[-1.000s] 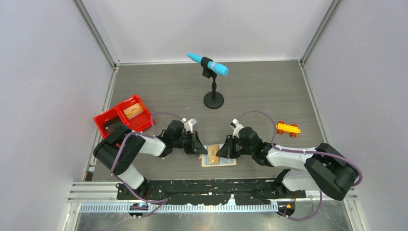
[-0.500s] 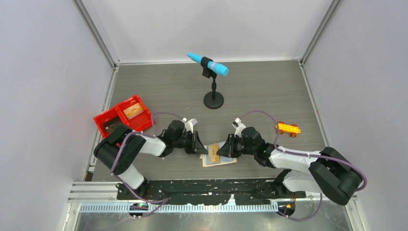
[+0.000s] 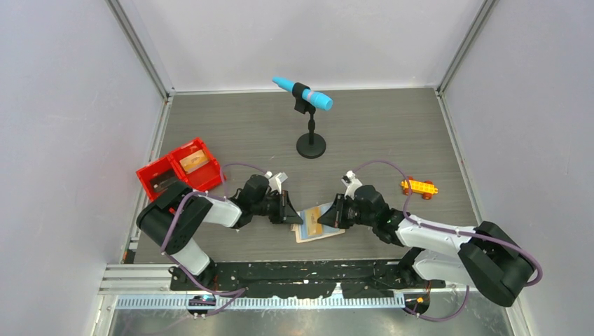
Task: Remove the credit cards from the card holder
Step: Remove the credit card from the card holder.
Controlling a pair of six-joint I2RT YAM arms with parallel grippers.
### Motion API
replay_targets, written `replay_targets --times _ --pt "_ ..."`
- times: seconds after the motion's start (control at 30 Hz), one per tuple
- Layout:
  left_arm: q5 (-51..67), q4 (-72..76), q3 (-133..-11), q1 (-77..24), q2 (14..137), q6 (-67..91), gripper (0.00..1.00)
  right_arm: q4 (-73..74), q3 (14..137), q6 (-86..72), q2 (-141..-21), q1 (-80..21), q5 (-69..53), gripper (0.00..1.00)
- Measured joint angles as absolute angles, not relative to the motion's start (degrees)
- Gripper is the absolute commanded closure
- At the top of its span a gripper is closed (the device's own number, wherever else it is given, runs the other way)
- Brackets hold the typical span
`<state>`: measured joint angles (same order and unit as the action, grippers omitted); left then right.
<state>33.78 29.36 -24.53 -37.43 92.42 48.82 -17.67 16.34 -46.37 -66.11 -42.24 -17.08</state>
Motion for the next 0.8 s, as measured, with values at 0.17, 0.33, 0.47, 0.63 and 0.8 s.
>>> replay_targets --times 0.17,0.33,0.47,0.63,0.8 --pt "33.78 28.99 -24.73 -37.45 92.40 48.21 0.89 -15.77 16.03 -46.74 -63.59 -42.00 -15.88 0.94" --pt "33.08 28.56 -24.99 -37.78 92.40 47.51 0.89 -12.43 16.01 -46.83 -61.28 -41.47 -14.41 0.92" --pt "33.01 28.51 -24.99 -37.80 92.38 47.51 0.89 -12.08 16.01 -46.50 -61.12 -41.12 -14.74 0.95" --pt "32.97 28.49 -24.99 -37.82 92.33 47.48 0.89 -15.09 15.66 -46.98 -62.04 -41.10 -16.97 0.91" --pt "32.99 28.51 -24.99 -37.82 92.33 47.48 0.89 -15.57 15.49 -46.78 -63.18 -41.10 -17.72 0.73"
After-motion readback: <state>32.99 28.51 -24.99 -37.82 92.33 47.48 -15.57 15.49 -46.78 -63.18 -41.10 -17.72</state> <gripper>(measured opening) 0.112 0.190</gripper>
